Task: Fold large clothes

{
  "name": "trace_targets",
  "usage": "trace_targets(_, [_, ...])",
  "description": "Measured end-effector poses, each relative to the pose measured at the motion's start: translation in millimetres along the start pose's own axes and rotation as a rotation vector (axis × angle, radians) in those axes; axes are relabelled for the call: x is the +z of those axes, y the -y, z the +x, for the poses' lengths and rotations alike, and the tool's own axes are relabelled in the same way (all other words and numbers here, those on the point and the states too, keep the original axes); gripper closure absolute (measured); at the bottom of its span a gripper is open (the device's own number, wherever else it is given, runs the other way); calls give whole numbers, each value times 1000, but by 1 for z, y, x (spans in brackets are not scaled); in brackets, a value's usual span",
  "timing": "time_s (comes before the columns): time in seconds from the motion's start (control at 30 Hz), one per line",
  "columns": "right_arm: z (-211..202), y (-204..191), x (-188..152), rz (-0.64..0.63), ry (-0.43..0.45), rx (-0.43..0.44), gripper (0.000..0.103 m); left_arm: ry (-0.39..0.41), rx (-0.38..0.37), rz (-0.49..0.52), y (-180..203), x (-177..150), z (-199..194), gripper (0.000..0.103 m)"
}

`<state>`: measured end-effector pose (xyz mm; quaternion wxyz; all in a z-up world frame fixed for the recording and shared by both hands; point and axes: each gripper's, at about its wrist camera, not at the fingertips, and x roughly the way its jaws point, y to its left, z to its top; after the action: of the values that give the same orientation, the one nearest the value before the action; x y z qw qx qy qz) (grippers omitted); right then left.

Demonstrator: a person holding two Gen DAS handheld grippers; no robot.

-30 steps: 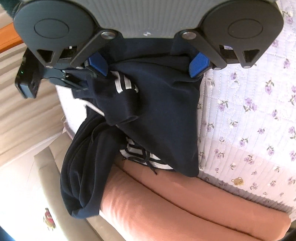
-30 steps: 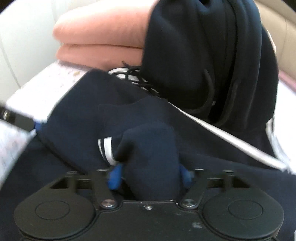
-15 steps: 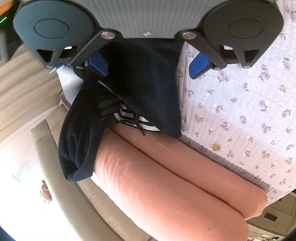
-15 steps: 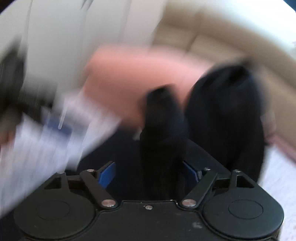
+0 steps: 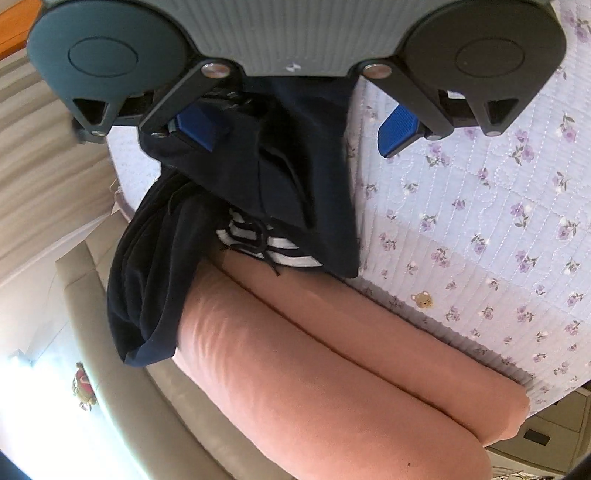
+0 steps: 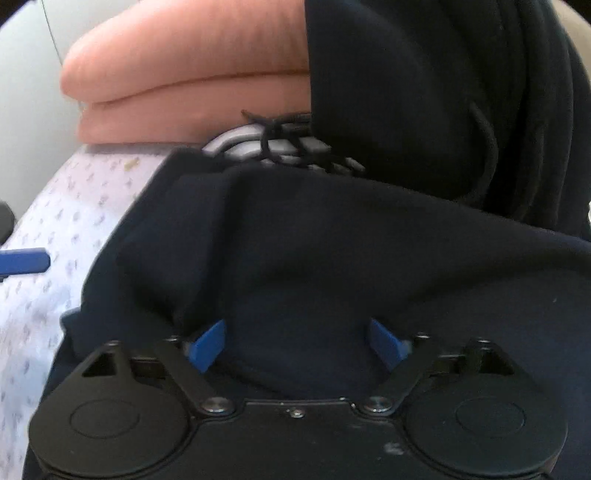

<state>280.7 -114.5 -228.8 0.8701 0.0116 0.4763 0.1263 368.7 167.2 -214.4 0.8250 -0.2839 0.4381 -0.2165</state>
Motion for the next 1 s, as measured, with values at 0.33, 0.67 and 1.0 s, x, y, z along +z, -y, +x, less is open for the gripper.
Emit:
trace_targets(0.33, [-125, 50, 99, -28, 297, 1, 4, -43, 14, 43, 5, -5, 9, 5])
trace_targets(0.67, [-95, 97, 251, 6, 380, -294, 4, -50, 14, 71, 6, -6, 16, 5])
trace_targets(1.0, [-144, 70, 182, -176, 589, -230, 84, -29, -68, 77, 17, -2, 8, 7])
